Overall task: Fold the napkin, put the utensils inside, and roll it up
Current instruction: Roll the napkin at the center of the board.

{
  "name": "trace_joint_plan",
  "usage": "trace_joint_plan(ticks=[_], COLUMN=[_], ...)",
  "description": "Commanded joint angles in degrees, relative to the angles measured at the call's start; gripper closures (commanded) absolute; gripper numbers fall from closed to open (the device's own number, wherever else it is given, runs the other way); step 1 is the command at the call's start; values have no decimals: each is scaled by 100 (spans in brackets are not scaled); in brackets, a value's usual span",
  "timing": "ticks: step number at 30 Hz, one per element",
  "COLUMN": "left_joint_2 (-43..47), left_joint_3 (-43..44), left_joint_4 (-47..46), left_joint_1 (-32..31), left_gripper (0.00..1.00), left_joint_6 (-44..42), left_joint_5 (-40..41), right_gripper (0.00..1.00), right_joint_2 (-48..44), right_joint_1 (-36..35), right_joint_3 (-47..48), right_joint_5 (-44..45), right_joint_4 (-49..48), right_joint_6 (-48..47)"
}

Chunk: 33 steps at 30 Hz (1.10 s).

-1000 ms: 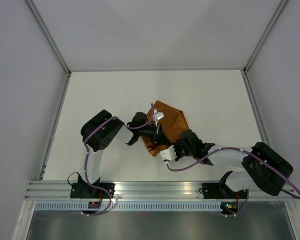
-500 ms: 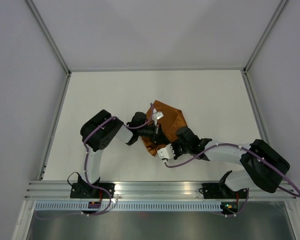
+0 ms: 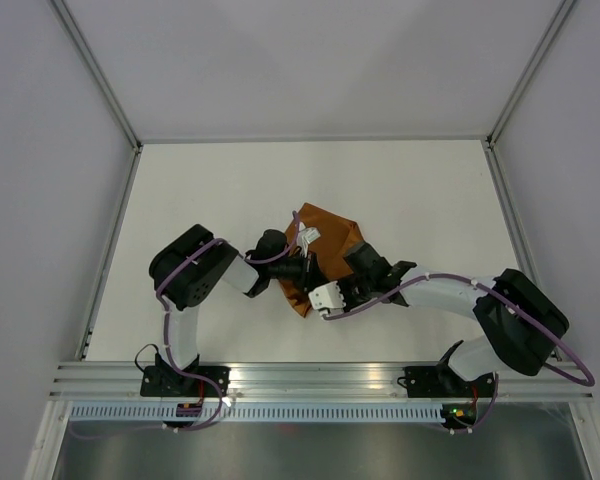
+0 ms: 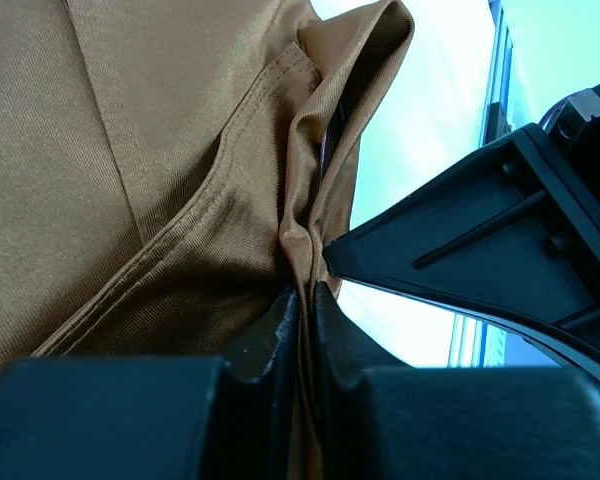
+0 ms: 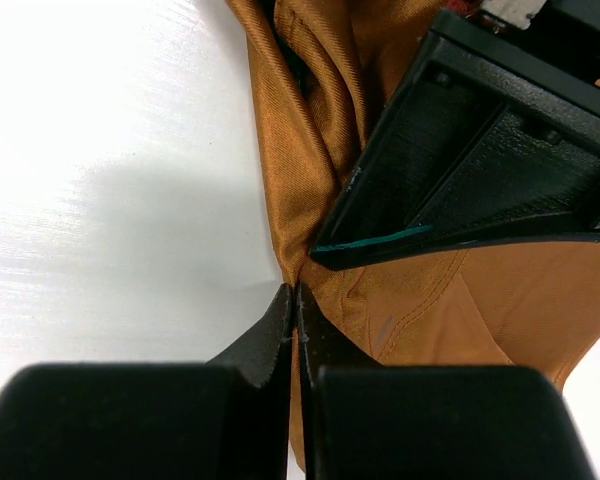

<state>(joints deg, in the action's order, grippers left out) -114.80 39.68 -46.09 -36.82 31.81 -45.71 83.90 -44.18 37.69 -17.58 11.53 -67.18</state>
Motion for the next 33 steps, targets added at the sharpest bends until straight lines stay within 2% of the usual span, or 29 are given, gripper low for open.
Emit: trace_joint_plan(ticks=[1,3,4,6,7,9,12,18,24,33], left_joint_2=[-200,-262,-331,-402,-446,-499,-622,-587,-771,-1000], left_joint_3=[-216,-171,-119,-101,-110,-57,4,110,127,198], left_joint_4=[1285,1330,1443,1445,1444,1471,1524,1726,1462,1312], left_joint_1=[-27,-18,-27,-18,-27,-10,43,192,368,412], left_gripper=[86,92,97,98,98,98,98,98,98,98], left_joint_6=[-298,-307,-316,-307,-290,-220,53,536,1309,2162], left_joint_5=[378,370,396,353,353,292,-103,-551,-974,-1019], right_gripper=[99,99,93,84,73,60,50,49,50,49], right_joint_2=[250,224,171,118,22,-214,-522,-708,-805,-1086], right_joint_1=[68,59,68,68,68,68,68,68,-64,-477], right_joint_3=[-34,-43,-77,-87,-104,-279,-613,-1018,-1290,-1273], right_joint_5=[-43,-26,26,106,141,273,448,712,791,809], right_joint_4=[737,684,632,535,491,184,-317,-968,-1363,-1215], right_joint_6=[170,240,292,302,302,328,398,486,495,644])
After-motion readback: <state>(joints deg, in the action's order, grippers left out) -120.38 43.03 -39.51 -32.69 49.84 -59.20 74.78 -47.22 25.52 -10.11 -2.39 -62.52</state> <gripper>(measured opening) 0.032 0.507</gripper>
